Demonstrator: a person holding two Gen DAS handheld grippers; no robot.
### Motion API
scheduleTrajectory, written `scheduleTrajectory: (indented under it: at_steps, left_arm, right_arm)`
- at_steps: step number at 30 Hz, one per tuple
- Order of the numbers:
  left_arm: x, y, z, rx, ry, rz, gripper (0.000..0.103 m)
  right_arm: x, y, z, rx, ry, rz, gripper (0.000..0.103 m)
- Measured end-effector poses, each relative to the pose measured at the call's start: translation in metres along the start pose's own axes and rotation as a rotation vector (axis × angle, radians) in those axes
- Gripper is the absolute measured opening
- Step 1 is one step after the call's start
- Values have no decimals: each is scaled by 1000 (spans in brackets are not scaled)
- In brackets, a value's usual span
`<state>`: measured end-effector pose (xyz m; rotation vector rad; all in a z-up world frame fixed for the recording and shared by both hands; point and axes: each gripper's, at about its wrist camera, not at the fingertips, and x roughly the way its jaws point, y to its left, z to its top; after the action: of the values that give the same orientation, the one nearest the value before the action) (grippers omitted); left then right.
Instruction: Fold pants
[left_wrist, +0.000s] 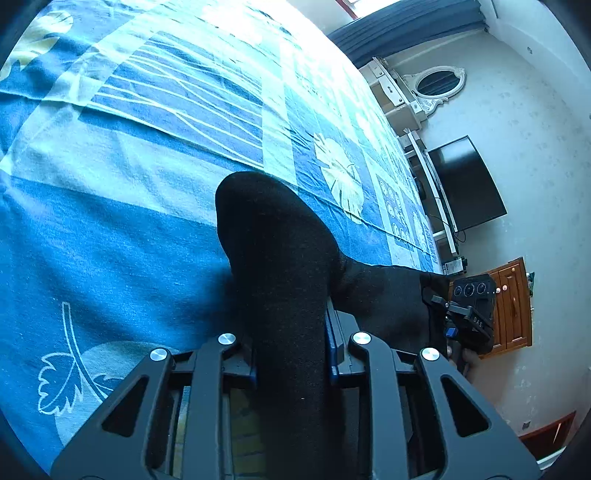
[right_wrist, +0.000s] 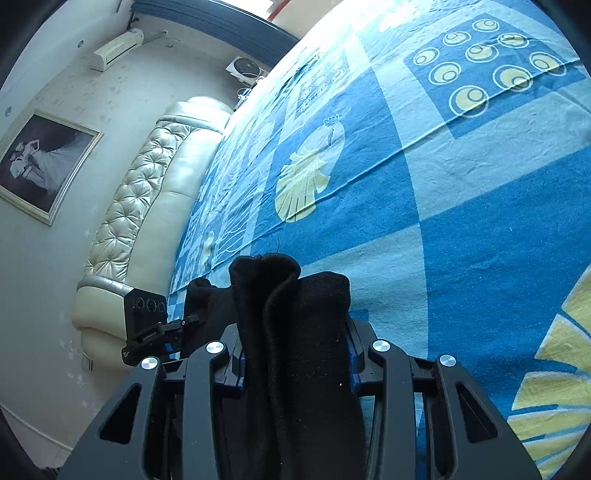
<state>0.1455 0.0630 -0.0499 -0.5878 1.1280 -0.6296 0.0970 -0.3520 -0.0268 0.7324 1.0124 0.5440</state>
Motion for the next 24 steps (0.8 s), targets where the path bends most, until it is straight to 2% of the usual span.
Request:
scheduleTrajectory:
  at_steps: [8, 13, 16, 19, 24]
  left_arm:
    - [-5, 8, 59, -3, -49, 58, 23]
    - [6, 18, 95, -12, -40, 97, 24]
    - [17, 28, 103, -12, -8, 126, 25]
    - [21, 40, 102, -38, -18, 89, 27]
    - [21, 51, 97, -83, -35, 31, 29]
  right_arm:
    - [35, 11, 44, 6, -39, 30, 37]
    - [57, 8, 73, 16, -43, 13, 37]
    - [70, -9, 78, 72, -22, -23, 37]
    - [73, -28, 75, 130, -21, 4, 37]
    - [72, -29, 73, 142, -25, 16, 37]
